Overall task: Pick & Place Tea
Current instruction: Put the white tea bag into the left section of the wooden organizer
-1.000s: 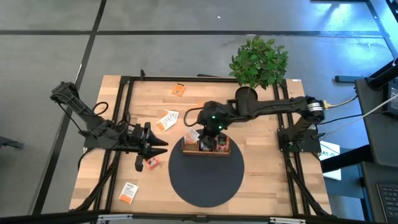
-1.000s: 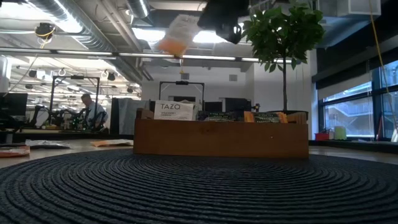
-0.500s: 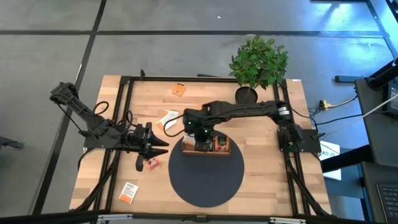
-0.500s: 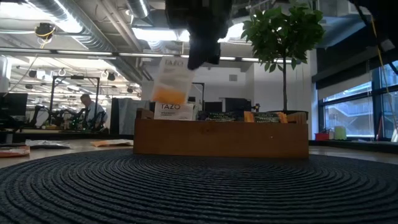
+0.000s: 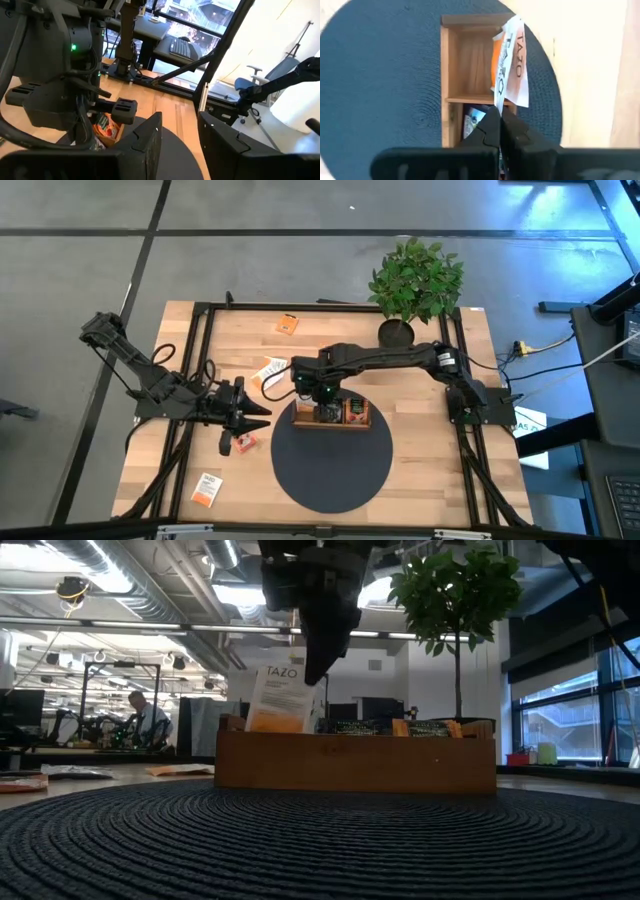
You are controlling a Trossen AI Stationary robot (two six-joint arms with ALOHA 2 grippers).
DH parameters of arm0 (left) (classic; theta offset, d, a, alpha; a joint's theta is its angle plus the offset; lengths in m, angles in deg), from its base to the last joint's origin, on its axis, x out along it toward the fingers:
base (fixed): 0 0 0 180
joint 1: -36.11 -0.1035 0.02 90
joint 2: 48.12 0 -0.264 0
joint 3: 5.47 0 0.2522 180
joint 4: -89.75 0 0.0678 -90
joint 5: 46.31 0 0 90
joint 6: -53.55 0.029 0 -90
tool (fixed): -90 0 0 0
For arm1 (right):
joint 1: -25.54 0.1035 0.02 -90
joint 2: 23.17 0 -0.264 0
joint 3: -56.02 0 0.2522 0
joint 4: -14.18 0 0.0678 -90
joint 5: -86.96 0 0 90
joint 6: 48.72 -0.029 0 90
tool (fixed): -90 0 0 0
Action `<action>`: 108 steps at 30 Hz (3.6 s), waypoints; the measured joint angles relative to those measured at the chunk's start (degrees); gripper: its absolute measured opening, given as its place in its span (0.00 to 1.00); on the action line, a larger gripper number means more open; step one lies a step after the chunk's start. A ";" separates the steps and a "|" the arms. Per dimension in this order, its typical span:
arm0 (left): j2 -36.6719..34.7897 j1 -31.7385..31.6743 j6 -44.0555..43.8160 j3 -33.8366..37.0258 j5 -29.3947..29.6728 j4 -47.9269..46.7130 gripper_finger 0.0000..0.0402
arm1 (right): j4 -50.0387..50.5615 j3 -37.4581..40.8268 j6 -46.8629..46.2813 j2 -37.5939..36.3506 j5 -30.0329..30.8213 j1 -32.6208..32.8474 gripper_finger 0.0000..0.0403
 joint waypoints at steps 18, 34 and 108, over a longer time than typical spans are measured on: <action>0.04 0.00 0.00 0.00 0.50 -0.87 0.31 | -0.48 -0.09 3.24 1.27 0.07 -0.09 0.03; 0.04 0.00 0.00 0.00 0.50 -0.98 0.31 | -1.15 0.04 3.15 2.14 0.22 -0.09 0.04; 36.67 22.37 -101.71 -0.02 -42.93 -23.95 0.31 | -10.79 0.00 -6.06 -4.22 0.48 3.48 0.25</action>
